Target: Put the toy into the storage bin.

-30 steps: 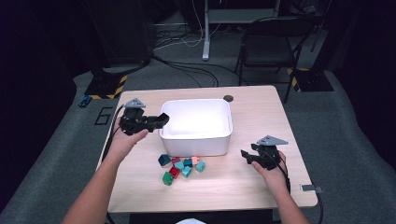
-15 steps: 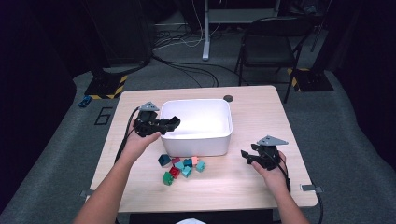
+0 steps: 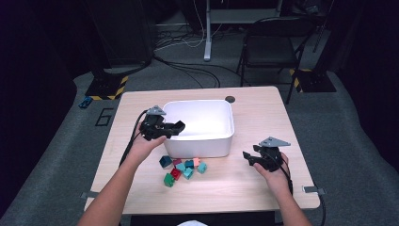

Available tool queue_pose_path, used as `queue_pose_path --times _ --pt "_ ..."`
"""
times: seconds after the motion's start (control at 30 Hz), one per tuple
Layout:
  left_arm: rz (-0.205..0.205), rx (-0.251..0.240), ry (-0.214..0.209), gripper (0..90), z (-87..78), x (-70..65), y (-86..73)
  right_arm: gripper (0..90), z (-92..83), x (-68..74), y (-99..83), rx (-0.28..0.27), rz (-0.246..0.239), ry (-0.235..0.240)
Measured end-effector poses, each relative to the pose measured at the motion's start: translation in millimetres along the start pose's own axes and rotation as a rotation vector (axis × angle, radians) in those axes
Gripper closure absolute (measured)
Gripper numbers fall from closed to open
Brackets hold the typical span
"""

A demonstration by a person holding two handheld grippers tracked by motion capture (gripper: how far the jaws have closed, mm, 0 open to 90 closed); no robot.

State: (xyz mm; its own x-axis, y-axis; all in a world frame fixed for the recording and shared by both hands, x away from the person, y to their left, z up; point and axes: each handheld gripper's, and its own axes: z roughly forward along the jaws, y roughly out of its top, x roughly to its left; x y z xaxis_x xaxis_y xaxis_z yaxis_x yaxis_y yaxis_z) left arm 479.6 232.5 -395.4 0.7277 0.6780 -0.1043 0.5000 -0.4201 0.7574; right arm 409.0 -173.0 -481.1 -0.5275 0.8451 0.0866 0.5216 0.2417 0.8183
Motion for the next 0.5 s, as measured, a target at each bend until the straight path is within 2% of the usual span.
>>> queue_pose_path --times 0.2,0.3,0.47,0.5 --pt "-0.008 -0.005 -0.002 53.1 -0.1 -0.9 0.1 42.9 0.4 0.5 0.0 0.0 -0.002 0.002" --pt "0.001 -0.004 -0.002 52.0 -2.3 -1.1 0.0 42.9 0.4 0.2 -0.2 0.002 0.001 0.003" --pt "0.015 -0.027 -0.002 51.2 -14.3 -5.7 -1.6 42.8 -0.4 -0.3 -0.1 -0.003 0.002 -0.001" --pt "0.024 -0.042 0.001 50.2 -22.7 -6.1 -3.1 42.8 -0.6 -0.6 -0.3 -0.002 0.003 -0.002"
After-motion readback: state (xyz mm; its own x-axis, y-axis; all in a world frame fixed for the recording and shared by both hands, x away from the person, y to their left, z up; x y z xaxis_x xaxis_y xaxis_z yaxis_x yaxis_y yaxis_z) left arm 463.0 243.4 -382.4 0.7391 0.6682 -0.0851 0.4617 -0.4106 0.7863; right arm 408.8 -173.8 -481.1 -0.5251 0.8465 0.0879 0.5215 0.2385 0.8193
